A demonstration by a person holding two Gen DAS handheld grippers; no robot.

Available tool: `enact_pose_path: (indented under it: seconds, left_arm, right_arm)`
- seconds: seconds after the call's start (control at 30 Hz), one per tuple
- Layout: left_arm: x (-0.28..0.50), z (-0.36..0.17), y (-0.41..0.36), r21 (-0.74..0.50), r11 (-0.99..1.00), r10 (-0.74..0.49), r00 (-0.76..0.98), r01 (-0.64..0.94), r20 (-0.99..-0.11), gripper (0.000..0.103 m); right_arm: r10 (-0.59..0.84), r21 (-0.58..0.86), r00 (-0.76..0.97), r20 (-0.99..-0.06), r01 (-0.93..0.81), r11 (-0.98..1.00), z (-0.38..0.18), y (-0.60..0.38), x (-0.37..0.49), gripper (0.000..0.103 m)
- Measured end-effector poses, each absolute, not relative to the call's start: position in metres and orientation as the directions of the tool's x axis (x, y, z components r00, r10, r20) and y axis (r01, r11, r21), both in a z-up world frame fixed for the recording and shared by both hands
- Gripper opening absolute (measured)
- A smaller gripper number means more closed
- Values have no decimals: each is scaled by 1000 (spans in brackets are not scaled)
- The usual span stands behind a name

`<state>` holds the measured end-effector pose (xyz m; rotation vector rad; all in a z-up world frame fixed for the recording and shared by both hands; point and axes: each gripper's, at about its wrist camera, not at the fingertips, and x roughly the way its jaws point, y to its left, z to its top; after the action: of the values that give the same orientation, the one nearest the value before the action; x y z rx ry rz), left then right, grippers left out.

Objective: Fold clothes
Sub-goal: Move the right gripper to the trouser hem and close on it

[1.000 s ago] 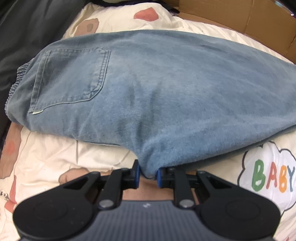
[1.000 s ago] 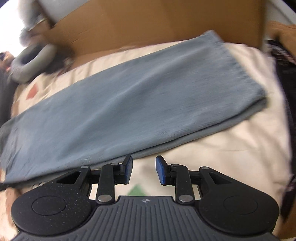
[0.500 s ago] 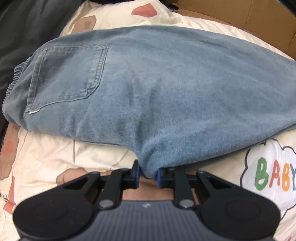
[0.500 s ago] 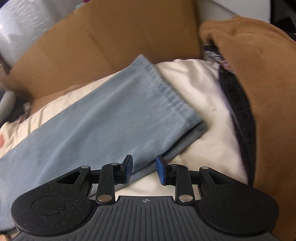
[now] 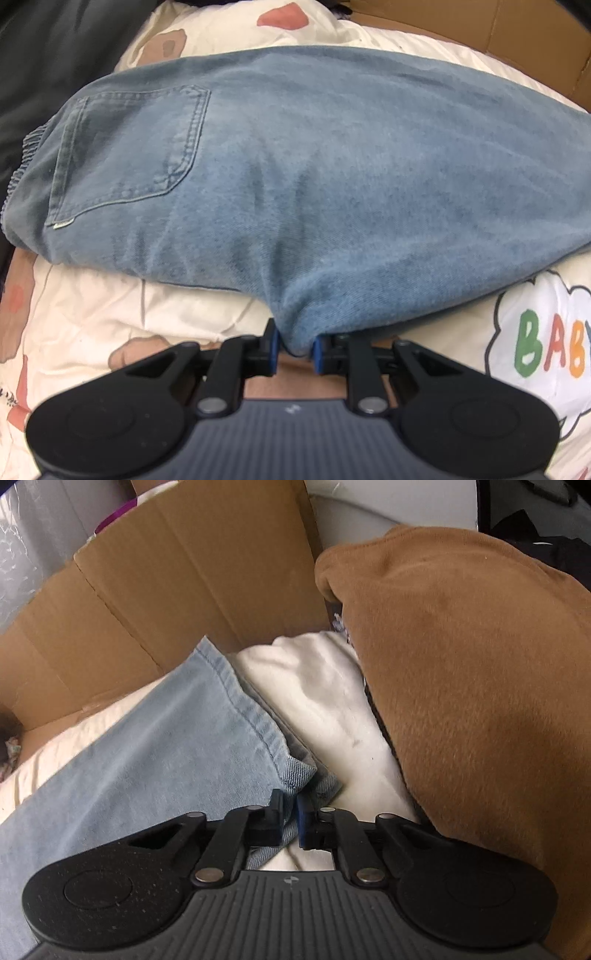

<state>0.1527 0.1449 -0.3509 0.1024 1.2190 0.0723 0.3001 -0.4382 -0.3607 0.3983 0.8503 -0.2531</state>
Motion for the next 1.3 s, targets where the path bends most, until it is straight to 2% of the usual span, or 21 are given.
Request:
enact_pose_path:
  seconds: [0.27,0.37,0.47,0.57,0.6,0.7,0.73,0.9,1.3]
  left_arm:
    - [152,-351,144,119,993,112,347,-2,-931,19]
    - [153,-351,145,116,993,109,348,-2,-931,19]
    - [153,-351,145,116,993,108,349,1,-931,19]
    - [154,-351,145,114,993,107,349,0,-931,19]
    - [154,-351,145,115,993,108,349,0,-931,19]
    - [154,-351,145,113,994,106,349,-1,-931,20]
    - [154,-351,145,113,994,107,350,-2,-931,20]
    - [154,-351,144,116,993,112,351,-9,-930,20]
    - [153,-350,143,117,992,126,353,-46,-927,19]
  right_arm:
    - [-100,190,606,-789,395,899,-366,-437,308,3]
    - [-77,217,600,-797,402,890,-367,-444,306,3]
    - [-49,263,611,-790,411,873,-362,-447,300,9]
    - [-10,307,614,-789,409,859,-364,-448,293,11]
    - [4,326,616,-788,412,850,-366,-448,291,13]
    - [44,382,622,-782,422,822,-372,-448,285,34]
    - [51,393,622,-781,427,814,-374,-448,283,36]
    - [98,475,634,-767,458,752,-381,-446,270,35]
    - [144,712,751,-644,520,473,-413,-467,260,34]
